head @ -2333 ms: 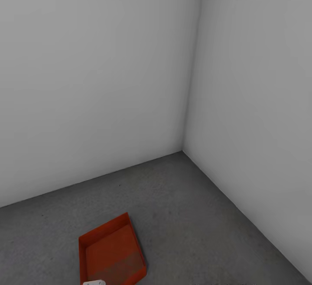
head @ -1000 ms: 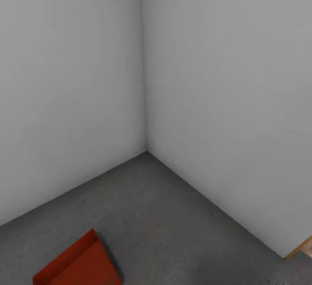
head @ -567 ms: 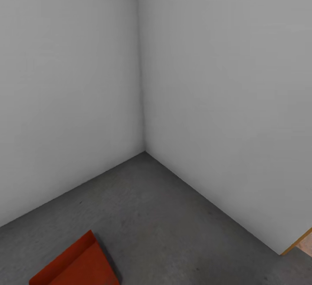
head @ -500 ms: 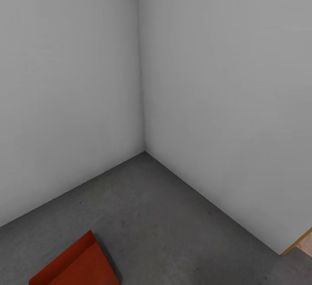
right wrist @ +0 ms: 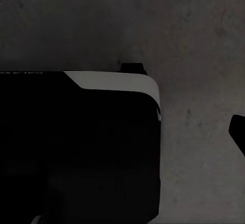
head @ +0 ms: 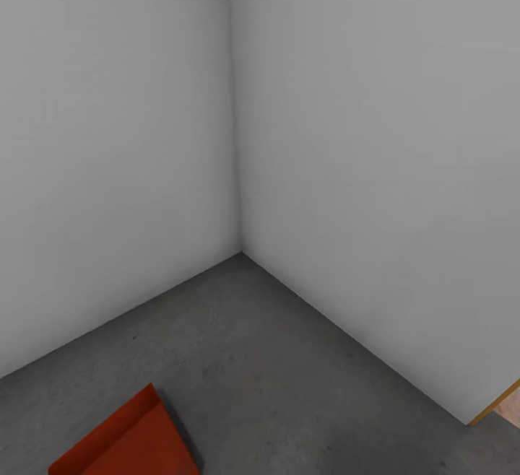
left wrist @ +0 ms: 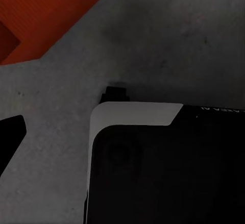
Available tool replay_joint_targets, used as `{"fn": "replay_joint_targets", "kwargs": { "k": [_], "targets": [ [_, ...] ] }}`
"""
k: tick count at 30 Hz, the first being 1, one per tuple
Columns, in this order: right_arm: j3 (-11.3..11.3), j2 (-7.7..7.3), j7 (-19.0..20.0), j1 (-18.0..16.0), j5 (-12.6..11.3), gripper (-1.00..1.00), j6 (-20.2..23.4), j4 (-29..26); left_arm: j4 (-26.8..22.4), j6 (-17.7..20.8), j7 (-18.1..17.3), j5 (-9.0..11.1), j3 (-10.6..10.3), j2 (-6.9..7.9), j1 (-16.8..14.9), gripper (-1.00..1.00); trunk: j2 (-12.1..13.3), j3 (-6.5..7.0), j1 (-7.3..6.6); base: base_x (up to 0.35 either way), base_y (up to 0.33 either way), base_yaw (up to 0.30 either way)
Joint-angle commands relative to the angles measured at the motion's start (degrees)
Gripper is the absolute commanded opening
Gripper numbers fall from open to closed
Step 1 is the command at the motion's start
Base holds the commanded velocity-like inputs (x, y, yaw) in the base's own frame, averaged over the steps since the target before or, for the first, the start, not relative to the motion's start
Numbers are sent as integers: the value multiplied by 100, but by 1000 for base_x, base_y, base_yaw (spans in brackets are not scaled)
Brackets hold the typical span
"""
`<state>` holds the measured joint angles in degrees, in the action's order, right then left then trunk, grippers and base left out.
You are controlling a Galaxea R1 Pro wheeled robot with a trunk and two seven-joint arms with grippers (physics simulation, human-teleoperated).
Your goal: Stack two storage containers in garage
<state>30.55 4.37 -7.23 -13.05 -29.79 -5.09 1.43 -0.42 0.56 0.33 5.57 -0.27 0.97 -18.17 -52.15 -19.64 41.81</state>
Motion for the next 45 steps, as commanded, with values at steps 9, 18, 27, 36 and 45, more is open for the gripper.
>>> {"fn": "replay_joint_targets", "kwargs": {
  "k": [9,18,27,36,45],
  "targets": [
    [48,11,-6,-7,-110,100,-18,15,-2,6,3,58,-4,0,-2,100,-4,-6,0,0,0,-142],
    [48,16,-6,-6,-116,100,-14,15,-2,6,3,58,-3,-2,-2,100,-4,-6,0,0,0,-238],
    [48,9,-6,-5,-118,100,-24,14,-2,6,3,58,-6,-1,-2,100,-4,-6,0,0,0,-190],
    [39,11,-6,-6,-123,100,-27,15,-2,6,3,58,-5,0,-3,100,-4,49,0,0,0,-12],
    [39,13,-6,-6,-124,100,-27,15,-2,6,4,58,-8,0,-1,100,-4,130,0,0,0,0]
  ]
}}
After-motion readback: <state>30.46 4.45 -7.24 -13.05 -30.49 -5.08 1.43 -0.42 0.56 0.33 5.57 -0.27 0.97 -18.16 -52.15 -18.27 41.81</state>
